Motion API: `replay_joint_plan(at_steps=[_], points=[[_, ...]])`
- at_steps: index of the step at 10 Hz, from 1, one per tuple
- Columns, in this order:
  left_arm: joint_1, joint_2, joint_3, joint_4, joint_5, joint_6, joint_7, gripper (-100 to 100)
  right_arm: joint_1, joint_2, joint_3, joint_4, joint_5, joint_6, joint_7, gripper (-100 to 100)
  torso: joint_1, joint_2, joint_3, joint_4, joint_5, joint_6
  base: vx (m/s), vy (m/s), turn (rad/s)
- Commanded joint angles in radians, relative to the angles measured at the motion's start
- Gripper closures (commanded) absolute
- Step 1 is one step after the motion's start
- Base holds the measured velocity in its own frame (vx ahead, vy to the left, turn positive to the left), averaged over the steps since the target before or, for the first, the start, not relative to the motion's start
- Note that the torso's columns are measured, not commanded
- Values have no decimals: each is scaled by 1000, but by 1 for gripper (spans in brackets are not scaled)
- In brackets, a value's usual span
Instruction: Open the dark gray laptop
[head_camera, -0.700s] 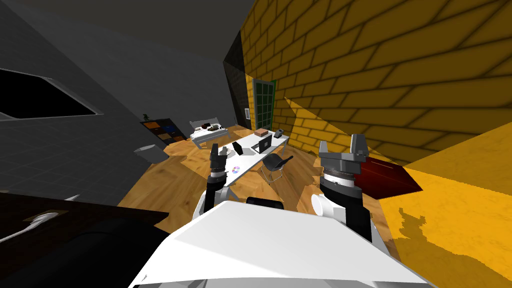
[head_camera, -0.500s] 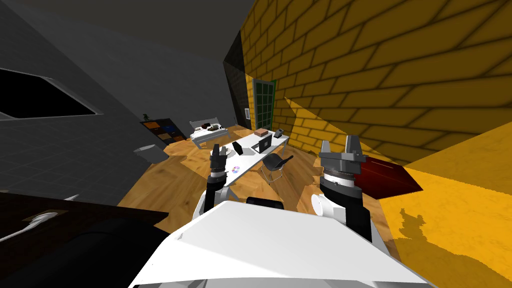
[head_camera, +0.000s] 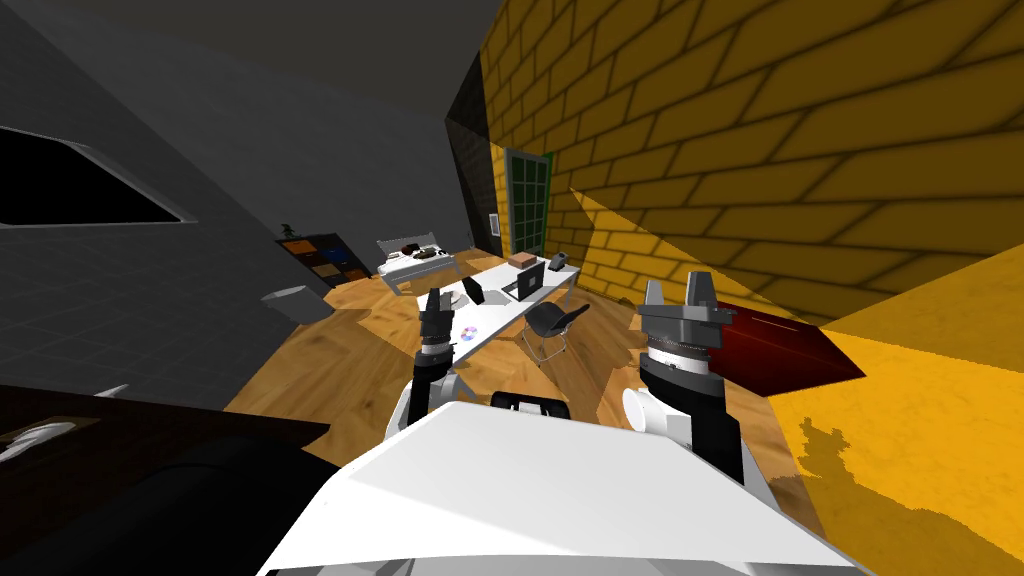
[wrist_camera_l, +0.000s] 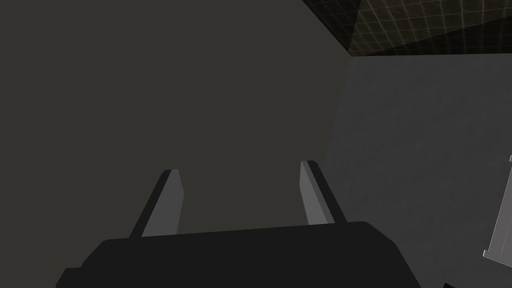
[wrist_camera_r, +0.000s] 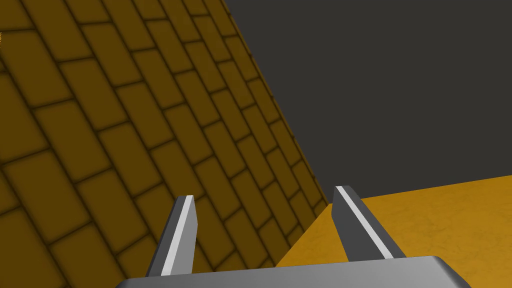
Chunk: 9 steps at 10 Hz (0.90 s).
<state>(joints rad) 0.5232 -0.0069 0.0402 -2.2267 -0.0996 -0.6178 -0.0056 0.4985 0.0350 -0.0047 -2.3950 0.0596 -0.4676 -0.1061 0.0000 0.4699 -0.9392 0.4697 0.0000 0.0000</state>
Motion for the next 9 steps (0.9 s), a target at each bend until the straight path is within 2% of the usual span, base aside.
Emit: replay_joint_plan(at_steps=[1,2,3,5,9], points=[[0,0,0,0,0,0,0,0,0,0,0,0,0,0,0,0,0,74,-148,74,0,0,0,0,0],[0,0,0,0,0,0,0,0,0,0,0,0,0,0,0,0,0,148,-295,148,0,0,0,0,0],[-5,35,0,4,-1,9,1,-100,0,0,0,0,0,0,0,0,0,221,-443,221,0,0,12,0,-34],[-16,82,0,14,-5,29,4,-100,0,0,0,0,0,0,0,0,0,264,-532,264,0,0,22,3,-71],[-52,140,1,47,-16,96,14,-100,0,0,0,0,0,0,0,0,0,267,-537,268,0,0,47,7,-104]])
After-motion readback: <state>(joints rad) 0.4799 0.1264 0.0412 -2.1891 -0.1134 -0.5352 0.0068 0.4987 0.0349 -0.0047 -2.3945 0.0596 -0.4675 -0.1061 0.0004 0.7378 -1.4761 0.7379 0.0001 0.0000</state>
